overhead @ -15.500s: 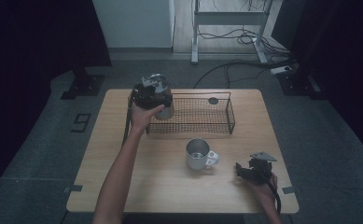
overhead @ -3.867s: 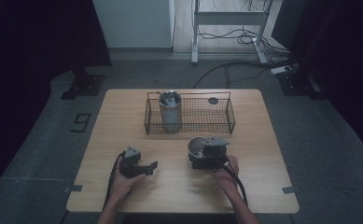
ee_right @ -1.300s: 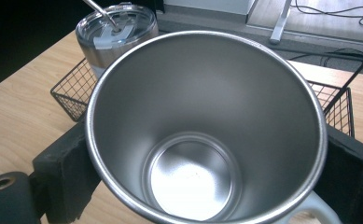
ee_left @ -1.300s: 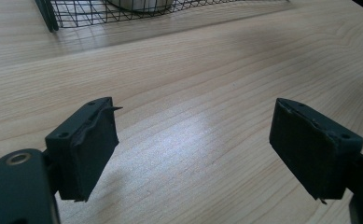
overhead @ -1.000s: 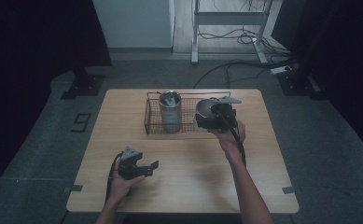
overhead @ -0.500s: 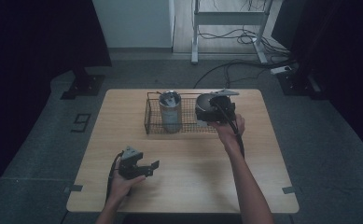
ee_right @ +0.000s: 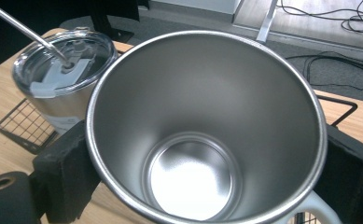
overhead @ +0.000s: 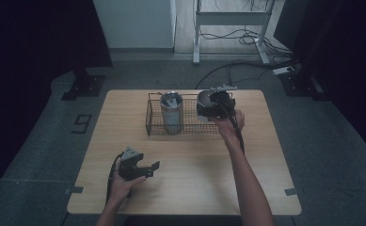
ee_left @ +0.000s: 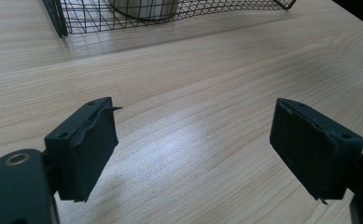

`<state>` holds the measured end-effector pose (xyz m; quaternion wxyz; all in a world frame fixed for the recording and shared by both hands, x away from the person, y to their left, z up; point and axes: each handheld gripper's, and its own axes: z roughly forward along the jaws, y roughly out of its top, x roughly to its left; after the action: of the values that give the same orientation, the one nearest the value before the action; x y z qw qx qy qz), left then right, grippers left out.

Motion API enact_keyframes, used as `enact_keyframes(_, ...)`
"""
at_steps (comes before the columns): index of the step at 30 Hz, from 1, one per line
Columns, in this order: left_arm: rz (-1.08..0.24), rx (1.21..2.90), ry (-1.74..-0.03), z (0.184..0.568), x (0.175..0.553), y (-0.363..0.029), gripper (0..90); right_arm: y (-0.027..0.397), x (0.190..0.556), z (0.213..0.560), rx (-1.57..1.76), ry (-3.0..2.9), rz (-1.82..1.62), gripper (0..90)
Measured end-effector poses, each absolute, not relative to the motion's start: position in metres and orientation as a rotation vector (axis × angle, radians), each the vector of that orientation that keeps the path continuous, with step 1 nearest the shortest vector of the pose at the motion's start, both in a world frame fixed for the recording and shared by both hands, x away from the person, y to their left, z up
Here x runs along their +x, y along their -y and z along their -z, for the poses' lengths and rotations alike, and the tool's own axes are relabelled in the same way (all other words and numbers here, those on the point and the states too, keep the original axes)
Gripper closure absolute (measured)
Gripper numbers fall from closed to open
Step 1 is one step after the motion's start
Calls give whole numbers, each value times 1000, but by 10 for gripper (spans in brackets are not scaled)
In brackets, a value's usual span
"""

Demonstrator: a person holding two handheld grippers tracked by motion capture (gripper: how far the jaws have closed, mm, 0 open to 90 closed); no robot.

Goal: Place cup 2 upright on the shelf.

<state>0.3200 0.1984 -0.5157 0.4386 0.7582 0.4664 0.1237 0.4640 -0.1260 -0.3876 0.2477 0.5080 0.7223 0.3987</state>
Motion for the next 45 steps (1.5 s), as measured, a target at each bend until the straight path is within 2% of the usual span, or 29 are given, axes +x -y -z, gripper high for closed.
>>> enact_keyframes(20,-290,1889,-1158,516,320,-197,149,128,497,396,1423,-1967,-1051,72)
enact_keyframes(21,-252,1871,-1149,514,319,-198,149,128,501,399,1439,-1964,-1049,72)
enact_keyframes(45,-274,1891,-1128,512,318,-195,149,123,529,438,1487,-2015,-955,72)
